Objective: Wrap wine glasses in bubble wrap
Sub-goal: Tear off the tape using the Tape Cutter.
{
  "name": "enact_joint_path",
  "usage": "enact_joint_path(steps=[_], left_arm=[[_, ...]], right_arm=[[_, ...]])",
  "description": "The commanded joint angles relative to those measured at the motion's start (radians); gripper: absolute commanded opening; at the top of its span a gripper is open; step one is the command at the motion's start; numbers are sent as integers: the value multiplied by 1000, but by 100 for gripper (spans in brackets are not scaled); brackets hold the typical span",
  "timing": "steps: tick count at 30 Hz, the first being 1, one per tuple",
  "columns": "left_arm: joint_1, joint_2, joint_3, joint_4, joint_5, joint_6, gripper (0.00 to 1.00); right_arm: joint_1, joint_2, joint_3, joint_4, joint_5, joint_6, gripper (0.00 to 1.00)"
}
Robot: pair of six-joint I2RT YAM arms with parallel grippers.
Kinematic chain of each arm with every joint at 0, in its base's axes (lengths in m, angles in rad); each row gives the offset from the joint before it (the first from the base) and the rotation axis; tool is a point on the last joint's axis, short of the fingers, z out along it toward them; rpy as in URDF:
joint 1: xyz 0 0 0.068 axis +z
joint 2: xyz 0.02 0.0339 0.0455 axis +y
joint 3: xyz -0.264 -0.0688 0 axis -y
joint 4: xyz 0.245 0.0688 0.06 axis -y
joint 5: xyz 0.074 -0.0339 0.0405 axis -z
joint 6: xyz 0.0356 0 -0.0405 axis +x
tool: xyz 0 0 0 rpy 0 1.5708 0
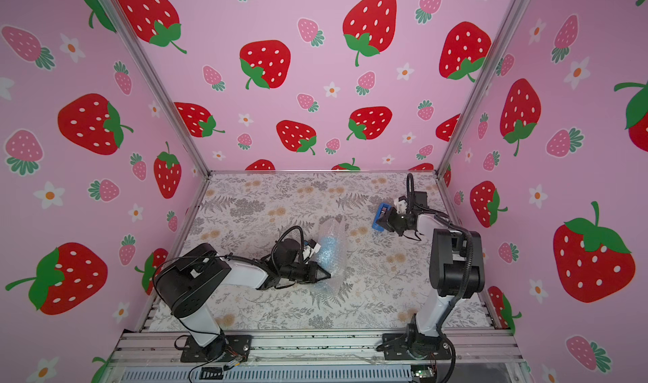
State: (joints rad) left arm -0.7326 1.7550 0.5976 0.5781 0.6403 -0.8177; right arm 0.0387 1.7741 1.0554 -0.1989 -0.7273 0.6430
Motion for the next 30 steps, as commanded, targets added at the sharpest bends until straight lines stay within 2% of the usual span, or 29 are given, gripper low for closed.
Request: enact_joint_path(steps=[1, 14, 21, 30], left_arm=[[4, 49, -40, -85, -82, 26, 7], [5, 57, -40, -78, -78, 19, 7], [4, 57, -41, -78, -76, 18, 7], [5, 57, -37, -78, -73, 13, 7]], right_arm=[[18, -38, -35, -22, -45, 2, 0], [37, -66, -135, 13, -25, -3, 0], [38, -8, -172, 42, -22, -13, 0], [8, 59, -214, 50, 49, 5, 0]])
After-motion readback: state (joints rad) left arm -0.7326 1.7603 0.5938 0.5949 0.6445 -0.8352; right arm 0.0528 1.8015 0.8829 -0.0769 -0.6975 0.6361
